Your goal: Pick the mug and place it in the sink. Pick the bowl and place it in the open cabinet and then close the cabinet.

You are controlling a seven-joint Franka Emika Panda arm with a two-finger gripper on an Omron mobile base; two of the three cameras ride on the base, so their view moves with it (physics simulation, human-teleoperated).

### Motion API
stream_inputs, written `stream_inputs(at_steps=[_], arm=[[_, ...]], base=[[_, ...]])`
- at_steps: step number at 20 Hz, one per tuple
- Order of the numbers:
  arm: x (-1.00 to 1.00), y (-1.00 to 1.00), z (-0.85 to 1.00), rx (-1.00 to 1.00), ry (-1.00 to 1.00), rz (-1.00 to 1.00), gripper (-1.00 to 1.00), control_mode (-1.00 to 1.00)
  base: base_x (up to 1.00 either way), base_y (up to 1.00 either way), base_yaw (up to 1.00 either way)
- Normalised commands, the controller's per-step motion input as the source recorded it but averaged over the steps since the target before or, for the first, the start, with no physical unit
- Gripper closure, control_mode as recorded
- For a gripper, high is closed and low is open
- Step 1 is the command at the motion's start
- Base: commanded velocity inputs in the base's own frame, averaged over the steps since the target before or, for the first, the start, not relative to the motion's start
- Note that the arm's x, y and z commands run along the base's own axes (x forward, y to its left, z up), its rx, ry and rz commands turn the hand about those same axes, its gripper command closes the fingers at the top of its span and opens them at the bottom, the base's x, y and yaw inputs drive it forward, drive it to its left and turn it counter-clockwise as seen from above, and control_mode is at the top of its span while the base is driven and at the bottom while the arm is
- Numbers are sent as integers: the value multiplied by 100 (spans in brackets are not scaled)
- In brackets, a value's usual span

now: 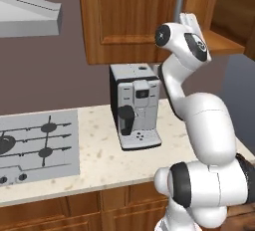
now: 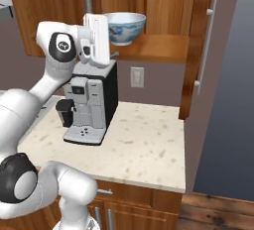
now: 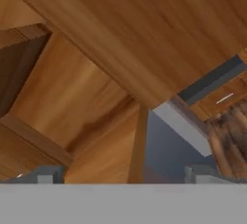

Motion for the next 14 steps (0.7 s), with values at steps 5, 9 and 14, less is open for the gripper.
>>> stream_inputs(at_steps=[5, 9, 14], arm=[[100, 45, -53, -21, 38, -5, -100, -100], [100, 30, -41, -14, 35, -1, -100, -100], [100, 20, -36, -10, 32, 0, -100, -100]], base=[[0, 0, 0], [0, 0, 0], [0, 0, 0]])
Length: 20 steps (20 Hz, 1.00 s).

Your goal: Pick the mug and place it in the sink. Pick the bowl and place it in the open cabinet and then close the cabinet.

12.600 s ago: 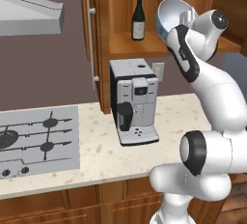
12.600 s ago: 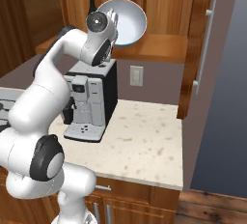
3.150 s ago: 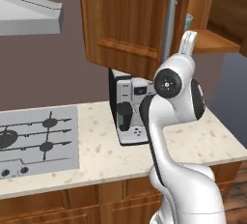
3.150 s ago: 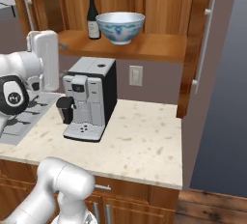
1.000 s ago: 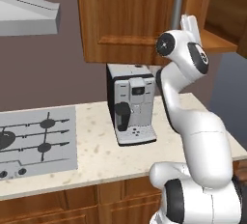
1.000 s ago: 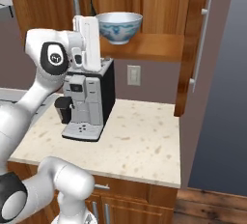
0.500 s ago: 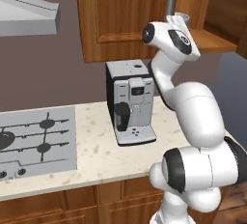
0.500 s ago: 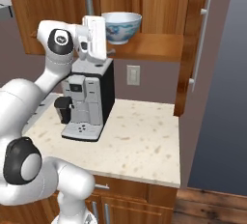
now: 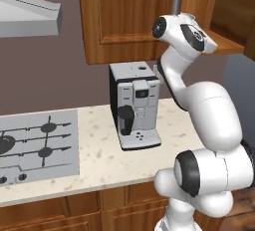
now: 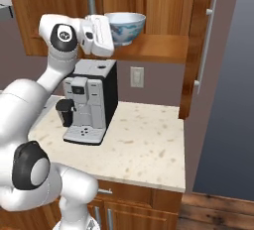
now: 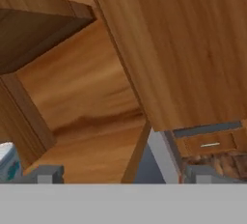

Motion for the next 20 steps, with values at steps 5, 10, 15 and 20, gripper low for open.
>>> stream_inputs(at_steps=[5, 10, 15, 20], arm=[[-31, 0, -4, -5, 2, 0, -100, -100], [-100, 0, 6, 0, -39, -11, -100, -100], [-100, -10, 24, 17, -21, -7, -100, -100], [-100, -17, 23, 43, 0, 1, -100, -100]], base=[[0, 0, 0], [0, 0, 0], [0, 0, 0], [0, 0, 0]])
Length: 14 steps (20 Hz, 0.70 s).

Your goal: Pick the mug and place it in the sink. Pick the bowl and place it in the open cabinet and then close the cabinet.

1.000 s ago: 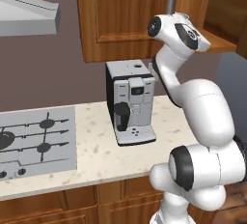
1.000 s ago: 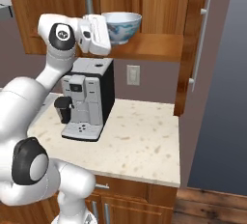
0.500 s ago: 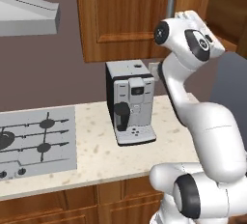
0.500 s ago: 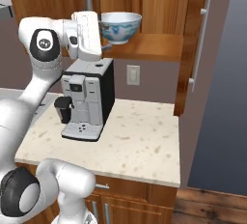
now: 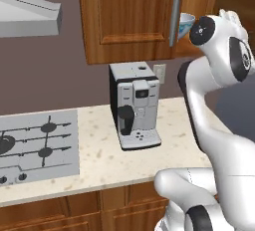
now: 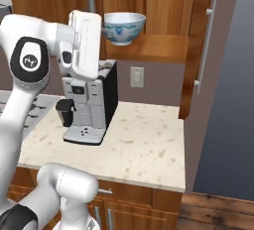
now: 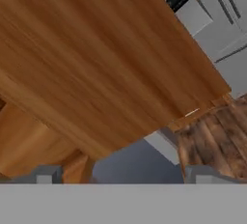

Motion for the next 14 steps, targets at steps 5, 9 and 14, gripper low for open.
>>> stream_inputs(at_steps=[5, 9, 14], arm=[[-100, -37, 30, 42, 2, 5, -100, -100], [-100, -18, 18, 32, -3, 2, -100, -100], [-100, -6, -6, 13, -27, 0, -100, -100]], base=[[0, 0, 0], [0, 0, 0], [0, 0, 0]])
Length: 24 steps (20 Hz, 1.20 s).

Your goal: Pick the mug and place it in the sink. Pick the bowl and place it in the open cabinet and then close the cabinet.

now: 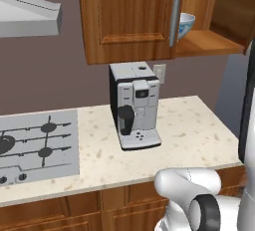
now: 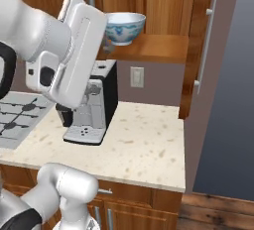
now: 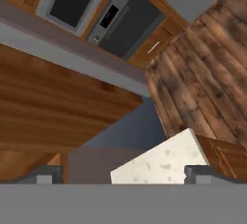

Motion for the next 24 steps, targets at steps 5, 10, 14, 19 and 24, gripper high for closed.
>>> stream_inputs(at_steps=[5, 10, 14, 19, 24], arm=[[-100, 0, -27, 9, -34, 0, -100, -100], [-76, -16, -44, 16, -24, 5, -100, -100], [-37, -19, -44, 17, -26, 17, -100, -100], [60, -39, -23, 21, -17, 27, -100, -100], [100, -37, -32, 17, -11, 32, -100, -100]], base=[[0, 0, 0], [0, 0, 0], [0, 0, 0], [0, 0, 0], [0, 0, 0]])
